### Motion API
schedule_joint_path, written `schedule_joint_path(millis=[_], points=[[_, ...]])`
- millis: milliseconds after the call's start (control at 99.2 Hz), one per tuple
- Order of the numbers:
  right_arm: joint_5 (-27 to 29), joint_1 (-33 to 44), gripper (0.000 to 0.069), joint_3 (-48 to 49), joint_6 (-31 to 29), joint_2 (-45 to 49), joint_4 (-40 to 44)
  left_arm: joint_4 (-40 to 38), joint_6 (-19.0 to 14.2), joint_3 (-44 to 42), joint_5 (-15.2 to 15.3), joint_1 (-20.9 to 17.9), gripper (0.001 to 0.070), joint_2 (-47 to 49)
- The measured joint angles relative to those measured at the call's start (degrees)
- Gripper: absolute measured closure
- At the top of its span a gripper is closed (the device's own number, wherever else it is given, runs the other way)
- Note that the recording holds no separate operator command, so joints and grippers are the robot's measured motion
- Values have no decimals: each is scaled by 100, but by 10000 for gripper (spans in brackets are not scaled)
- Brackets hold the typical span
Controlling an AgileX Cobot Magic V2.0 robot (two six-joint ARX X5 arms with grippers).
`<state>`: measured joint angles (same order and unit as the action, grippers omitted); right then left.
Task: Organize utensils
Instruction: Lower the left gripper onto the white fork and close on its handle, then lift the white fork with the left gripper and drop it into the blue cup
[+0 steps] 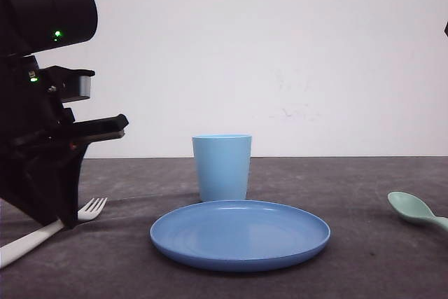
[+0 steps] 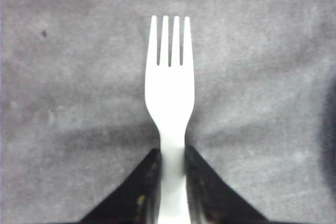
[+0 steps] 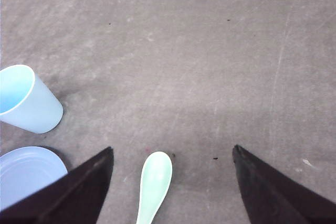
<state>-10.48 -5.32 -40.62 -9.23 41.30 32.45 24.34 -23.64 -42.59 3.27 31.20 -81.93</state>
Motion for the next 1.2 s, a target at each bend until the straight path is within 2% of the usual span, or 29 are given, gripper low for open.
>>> schedule_joint_path(millis=[363,443,615,766,917,1199], points=[[0,0,240,0,0,-2,55,-22,-98,-122,0,2,674,22],[0,0,240,0,0,0,55,-249,-57,-232,11,13,674,229],[0,0,240,0,0,0,55,-1572,39,-310,212,164,674,1169],[76,0,240,0,0,-2,28,-3373,348,-328,448,365,674,1504],[153,0,240,0,0,0,-72,-4688,761,-328,461,629,674,1128],[153,-2,240,0,0,0,-269,-6100,1237,-328,623,855,674,-232]])
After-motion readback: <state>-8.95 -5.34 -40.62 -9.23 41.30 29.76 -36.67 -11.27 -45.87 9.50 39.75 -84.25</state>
